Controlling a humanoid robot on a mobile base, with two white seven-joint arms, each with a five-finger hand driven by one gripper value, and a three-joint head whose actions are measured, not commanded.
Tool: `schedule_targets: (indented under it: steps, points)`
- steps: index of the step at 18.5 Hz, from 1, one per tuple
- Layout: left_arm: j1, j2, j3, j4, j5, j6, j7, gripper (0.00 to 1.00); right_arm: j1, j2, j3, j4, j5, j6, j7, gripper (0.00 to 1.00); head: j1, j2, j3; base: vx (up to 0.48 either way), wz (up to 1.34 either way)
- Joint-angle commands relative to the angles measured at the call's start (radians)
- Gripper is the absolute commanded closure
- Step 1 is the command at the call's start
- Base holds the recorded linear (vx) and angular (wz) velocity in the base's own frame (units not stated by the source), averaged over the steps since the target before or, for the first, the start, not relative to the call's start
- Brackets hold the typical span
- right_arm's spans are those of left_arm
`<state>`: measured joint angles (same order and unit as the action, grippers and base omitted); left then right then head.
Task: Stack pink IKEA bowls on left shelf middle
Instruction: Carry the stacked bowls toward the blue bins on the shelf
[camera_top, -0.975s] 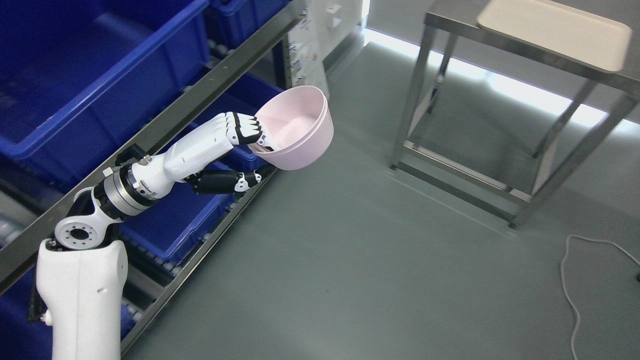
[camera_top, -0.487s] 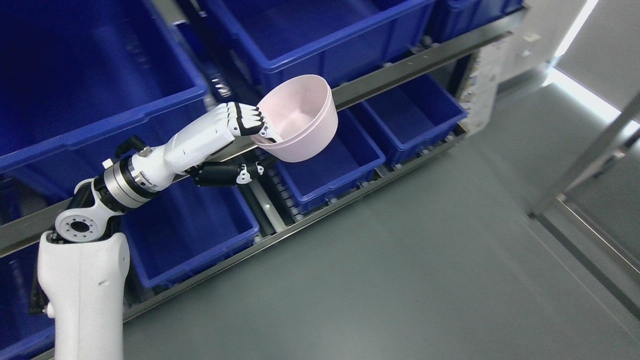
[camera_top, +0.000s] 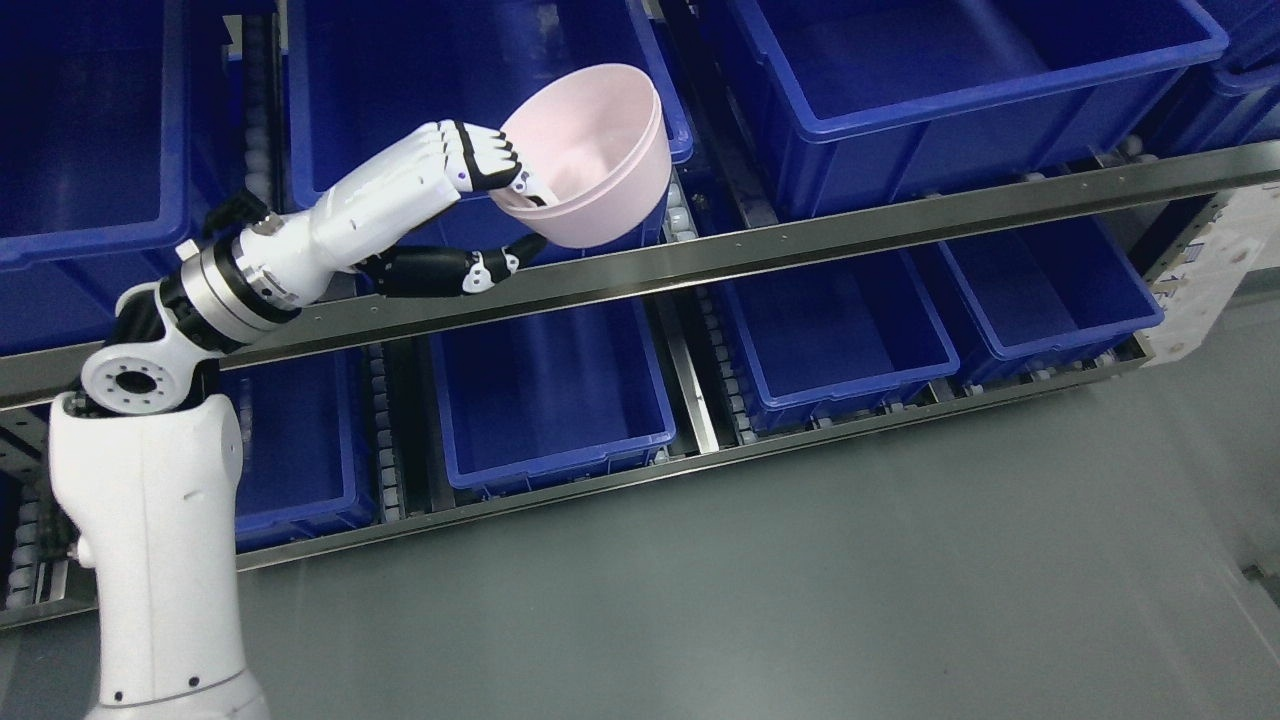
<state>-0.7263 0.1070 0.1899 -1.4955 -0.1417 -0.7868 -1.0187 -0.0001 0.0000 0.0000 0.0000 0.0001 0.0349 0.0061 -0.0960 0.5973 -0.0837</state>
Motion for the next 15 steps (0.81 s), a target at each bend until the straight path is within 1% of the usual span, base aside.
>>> schedule_targets:
  steps: [1, 5, 7, 11, 15]
  points:
    - [-0.192, 0.016, 0.033, 0.187, -0.153, 0.001, 0.000, 0.94, 0.029, -0.017, -0.012, -0.034, 0.000, 0.000, 0.000, 0.00, 0.0000, 0.000, 0.000, 0.009, 0.16]
    - [-0.246, 0.028, 0.057, 0.247, -0.243, 0.001, 0.000, 0.94, 0.029, -0.017, -0.012, -0.034, 0.000, 0.000, 0.000, 0.00, 0.0000, 0.000, 0.000, 0.010, 0.03]
    - [-0.248, 0.052, 0.072, 0.254, -0.266, 0.001, 0.000, 0.94, 0.029, -0.017, -0.011, -0.034, 0.000, -0.001, 0.000, 0.00, 0.0000, 0.000, 0.000, -0.003, -0.11]
    - [-0.275, 0.137, 0.074, 0.288, -0.269, 0.001, 0.000, 0.94, 0.029, -0.017, -0.011, -0.034, 0.000, -0.001, 0.000, 0.00, 0.0000, 0.000, 0.000, -0.010, -0.05]
    - [-0.312, 0.238, 0.074, 0.440, -0.341, 0.001, 0.002, 0.94, 0.029, -0.017, -0.011, -0.034, 0.000, 0.000, 0.000, 0.00, 0.0000, 0.000, 0.000, 0.000, 0.00]
